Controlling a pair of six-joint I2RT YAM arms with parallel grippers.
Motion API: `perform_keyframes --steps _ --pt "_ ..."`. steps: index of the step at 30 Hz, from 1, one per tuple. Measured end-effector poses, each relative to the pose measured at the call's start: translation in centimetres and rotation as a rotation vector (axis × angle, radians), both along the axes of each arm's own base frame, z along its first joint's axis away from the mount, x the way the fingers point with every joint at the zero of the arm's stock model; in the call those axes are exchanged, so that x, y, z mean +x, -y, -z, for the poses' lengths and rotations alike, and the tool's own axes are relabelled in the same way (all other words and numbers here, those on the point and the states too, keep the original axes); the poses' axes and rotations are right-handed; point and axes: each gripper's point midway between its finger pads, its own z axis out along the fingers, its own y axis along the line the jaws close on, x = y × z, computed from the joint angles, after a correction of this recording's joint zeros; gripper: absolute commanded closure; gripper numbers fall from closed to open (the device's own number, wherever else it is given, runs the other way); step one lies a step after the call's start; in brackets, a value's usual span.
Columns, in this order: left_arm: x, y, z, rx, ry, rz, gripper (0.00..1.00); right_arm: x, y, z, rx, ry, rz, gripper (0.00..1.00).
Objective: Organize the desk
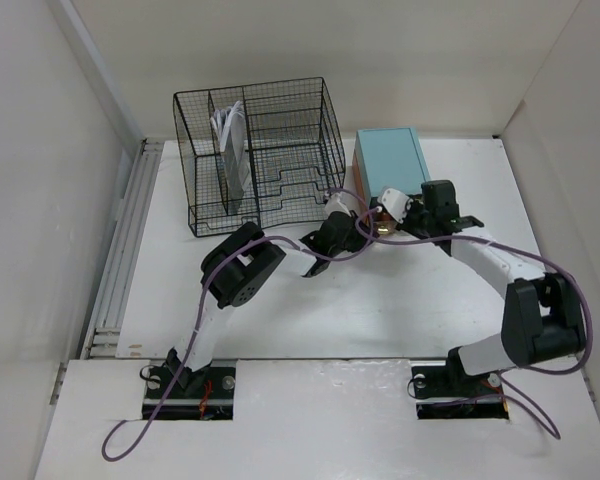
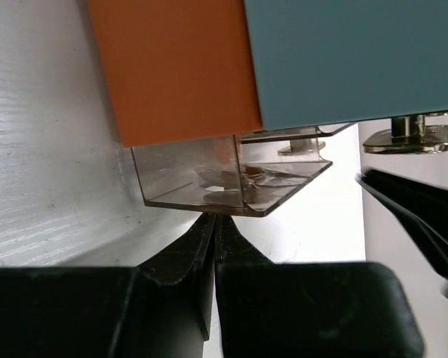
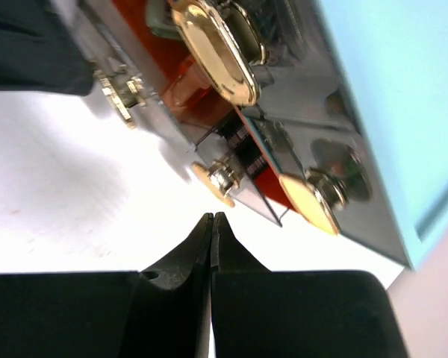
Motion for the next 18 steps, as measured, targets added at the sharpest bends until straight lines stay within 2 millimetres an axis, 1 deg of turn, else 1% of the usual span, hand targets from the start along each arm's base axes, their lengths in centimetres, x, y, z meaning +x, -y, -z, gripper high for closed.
perform_keyframes --steps 2,3,4,6,7,8,10,12,14,16,18 --pt "0.1 -0.1 0.1 0.001 -0.002 -0.006 1.0 -0.7 -0.2 -0.9 0.024 0.001 -0.004 0.99" --pt "0.1 -0.1 0.1 0.0 -0.003 -0.01 1.0 -1.0 -0.1 -1.4 0.043 0.004 0.003 0.92" --pt "0.2 -0.1 0.0 -0.001 -0.003 -0.014 1.0 -1.2 0.1 -2.0 0.062 0.01 0.014 0.6" --pt "0.2 -0.1 0.0 -0.002 -0.004 -0.019 1.0 -1.5 1.1 -3.2 0.136 0.019 0.073 0.43" --pt "0.3 -0.1 0.0 -0.003 -0.003 -0.021 1.0 -1.5 2.0 -3.7 0.177 0.023 0.12 0.37" --pt "0.3 -0.1 0.0 -0.005 -0.006 -0.023 1.0 -1.4 3.2 -4.1 0.218 0.025 0.172 0.42" --pt "0.4 -0.2 0.0 -0.007 -0.008 -0.027 1.0 -1.3 5.3 -4.5 0.305 0.017 0.272 1.0" --pt "0.5 -0.3 0.0 -0.009 -0.01 -0.031 1.0 -1.1 6.9 -4.4 0.398 -0.021 0.367 1.0" --pt "0.7 -0.4 0.0 -0.012 -0.012 -0.035 1.0 -1.0 7.5 -3.6 0.489 -0.086 0.421 1.0" --pt "0.7 -0.4 0.0 -0.012 -0.012 -0.035 1.0 -0.9 7.7 -2.1 0.603 -0.177 0.457 1.0" --pt "0.8 -0.5 0.0 -0.012 -0.013 -0.035 1.0 -1.2 7.6 -0.2 0.72 -0.291 0.494 1.0"
